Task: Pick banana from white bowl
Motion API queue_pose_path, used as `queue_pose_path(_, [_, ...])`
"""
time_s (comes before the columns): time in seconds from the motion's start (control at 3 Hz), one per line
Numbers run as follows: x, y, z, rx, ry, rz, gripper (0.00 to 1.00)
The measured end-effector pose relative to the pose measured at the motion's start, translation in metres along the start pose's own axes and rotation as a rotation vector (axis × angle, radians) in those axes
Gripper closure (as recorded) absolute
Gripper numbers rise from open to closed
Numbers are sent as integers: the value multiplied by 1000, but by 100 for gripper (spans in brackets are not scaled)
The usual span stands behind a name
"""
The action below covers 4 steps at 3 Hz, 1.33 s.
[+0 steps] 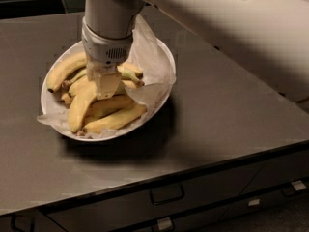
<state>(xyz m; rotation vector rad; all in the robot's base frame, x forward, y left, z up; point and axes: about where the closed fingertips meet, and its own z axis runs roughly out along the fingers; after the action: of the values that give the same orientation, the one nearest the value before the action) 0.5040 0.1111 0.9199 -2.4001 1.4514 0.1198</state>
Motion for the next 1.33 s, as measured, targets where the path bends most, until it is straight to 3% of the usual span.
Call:
queue_pose_path(0.33, [-1,1,-4,20,-12,0,68])
queue_pose_path(1.0, [-1,1,-4,20,-12,0,100])
queue_pose_path(1.33, [3,1,-12,43,-20,8,100])
